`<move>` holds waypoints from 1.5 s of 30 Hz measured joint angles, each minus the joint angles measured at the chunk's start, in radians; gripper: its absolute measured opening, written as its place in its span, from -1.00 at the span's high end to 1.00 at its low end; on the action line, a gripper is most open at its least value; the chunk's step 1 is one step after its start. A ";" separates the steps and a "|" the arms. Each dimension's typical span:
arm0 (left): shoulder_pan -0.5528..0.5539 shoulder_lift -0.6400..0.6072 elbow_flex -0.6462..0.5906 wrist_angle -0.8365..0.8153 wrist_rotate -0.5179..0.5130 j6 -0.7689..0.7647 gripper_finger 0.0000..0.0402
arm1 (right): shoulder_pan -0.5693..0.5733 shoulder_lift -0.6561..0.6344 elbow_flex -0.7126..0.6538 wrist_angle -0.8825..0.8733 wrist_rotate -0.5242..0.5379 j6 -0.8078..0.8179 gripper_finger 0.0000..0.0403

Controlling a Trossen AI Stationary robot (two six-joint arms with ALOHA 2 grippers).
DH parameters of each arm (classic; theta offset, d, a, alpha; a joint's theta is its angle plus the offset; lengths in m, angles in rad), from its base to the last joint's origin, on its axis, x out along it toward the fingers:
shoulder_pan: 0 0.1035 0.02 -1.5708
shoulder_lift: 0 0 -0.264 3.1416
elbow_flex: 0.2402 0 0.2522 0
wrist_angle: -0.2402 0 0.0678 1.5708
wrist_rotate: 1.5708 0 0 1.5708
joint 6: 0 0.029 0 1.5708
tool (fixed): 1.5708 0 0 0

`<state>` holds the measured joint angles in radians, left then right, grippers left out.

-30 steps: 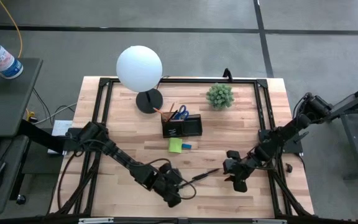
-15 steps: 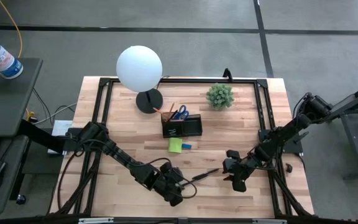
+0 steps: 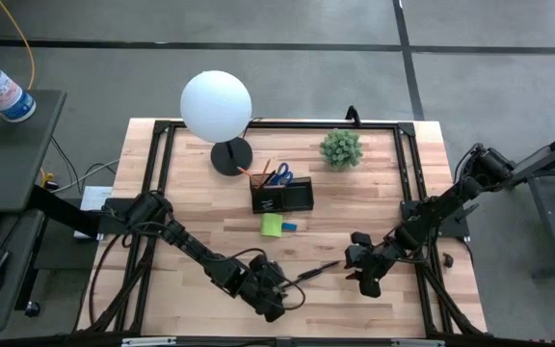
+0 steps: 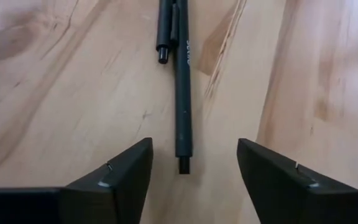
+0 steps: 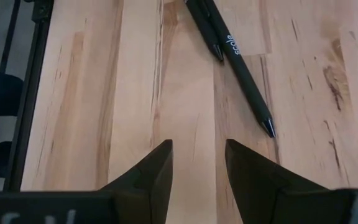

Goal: Pick and place office supplies into organizer
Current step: Put the bottom black pen into the top left side of the desk organizer

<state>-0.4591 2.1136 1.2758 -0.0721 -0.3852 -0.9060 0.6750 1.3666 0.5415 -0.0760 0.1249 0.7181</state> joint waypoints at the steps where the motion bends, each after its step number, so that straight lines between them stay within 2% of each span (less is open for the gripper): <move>1: 0.000 0.000 0.000 -0.003 -0.001 0.010 -0.08 | 0.000 0.000 0.000 0.000 0.000 0.000 0.32; 7: -0.002 0.016 0.000 0.005 -0.023 0.074 0.19 | 0.000 0.000 0.000 0.000 0.009 0.007 0.32; 11: -0.002 0.032 0.005 0.010 -0.042 0.093 0.30 | 0.000 0.000 0.000 0.000 0.008 0.011 0.32; 19: -0.024 0.058 0.006 0.029 -0.052 0.138 0.32 | 0.000 0.000 0.000 0.000 0.008 0.019 0.32; 22: -0.041 0.072 0.006 0.026 -0.094 0.144 0.32 | 0.000 0.000 0.000 0.000 0.008 0.019 0.32; 33: -0.074 0.099 0.008 0.014 -0.168 0.113 0.32 | -0.001 0.000 0.000 0.000 0.008 0.026 0.32; 37: -0.076 0.099 0.008 0.011 -0.158 0.104 0.34 | -0.001 0.000 0.000 0.000 0.008 0.027 0.32; 41: -0.084 0.099 0.008 -0.015 -0.155 0.088 0.50 | -0.001 0.000 0.000 0.000 0.013 0.034 0.32; 45: -0.092 0.098 0.008 -0.031 -0.154 0.078 0.82 | -0.001 0.000 0.000 0.000 0.026 0.034 0.32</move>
<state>-0.5510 2.2112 1.2835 -0.1029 -0.5392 -0.8282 0.6743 1.3666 0.5415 -0.0765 0.1509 0.7522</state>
